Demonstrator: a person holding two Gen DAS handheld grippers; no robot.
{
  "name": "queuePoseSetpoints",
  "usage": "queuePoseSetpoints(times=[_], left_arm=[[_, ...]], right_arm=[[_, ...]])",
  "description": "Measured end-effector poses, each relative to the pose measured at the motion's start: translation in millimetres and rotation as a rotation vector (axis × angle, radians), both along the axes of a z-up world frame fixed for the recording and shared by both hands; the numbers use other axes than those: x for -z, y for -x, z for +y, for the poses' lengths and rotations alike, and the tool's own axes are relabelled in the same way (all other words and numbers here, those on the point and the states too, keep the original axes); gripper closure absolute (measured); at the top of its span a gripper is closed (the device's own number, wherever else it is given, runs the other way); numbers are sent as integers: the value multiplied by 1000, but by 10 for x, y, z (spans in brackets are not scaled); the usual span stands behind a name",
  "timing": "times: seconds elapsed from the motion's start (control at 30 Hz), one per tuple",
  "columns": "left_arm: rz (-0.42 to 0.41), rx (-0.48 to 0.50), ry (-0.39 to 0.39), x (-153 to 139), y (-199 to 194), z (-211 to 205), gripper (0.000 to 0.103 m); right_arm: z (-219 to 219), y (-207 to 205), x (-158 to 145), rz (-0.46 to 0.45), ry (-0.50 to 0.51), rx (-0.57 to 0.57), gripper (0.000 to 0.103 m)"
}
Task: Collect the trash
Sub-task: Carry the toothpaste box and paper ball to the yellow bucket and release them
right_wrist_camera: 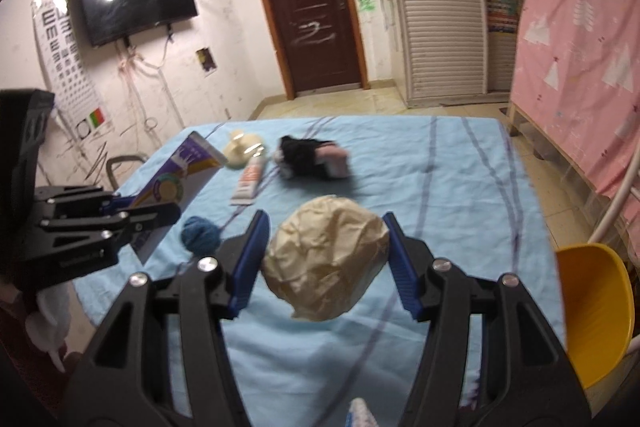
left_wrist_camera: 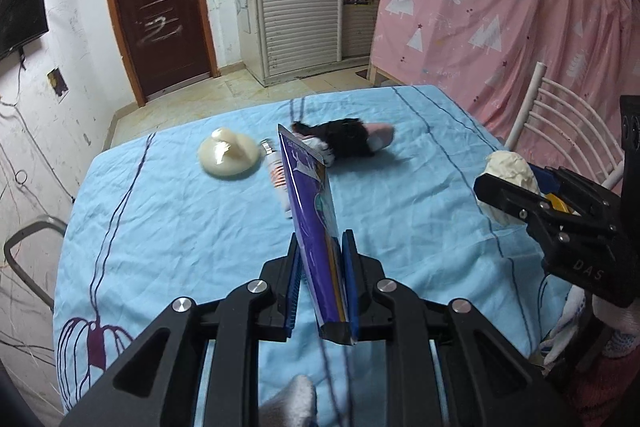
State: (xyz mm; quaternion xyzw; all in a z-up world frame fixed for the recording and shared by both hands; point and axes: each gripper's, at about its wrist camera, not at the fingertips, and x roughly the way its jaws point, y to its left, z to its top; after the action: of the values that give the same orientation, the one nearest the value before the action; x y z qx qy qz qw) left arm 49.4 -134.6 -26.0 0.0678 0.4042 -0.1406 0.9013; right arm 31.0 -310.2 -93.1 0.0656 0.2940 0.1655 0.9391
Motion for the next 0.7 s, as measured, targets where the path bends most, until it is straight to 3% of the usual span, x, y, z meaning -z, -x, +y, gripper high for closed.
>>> queuePoseSetpoints(times=[0.7], left_arm=[[-5, 237, -44, -201, -76, -1491, 93]], right_arm=[[-1519, 180, -65, -61, -129, 312, 47]])
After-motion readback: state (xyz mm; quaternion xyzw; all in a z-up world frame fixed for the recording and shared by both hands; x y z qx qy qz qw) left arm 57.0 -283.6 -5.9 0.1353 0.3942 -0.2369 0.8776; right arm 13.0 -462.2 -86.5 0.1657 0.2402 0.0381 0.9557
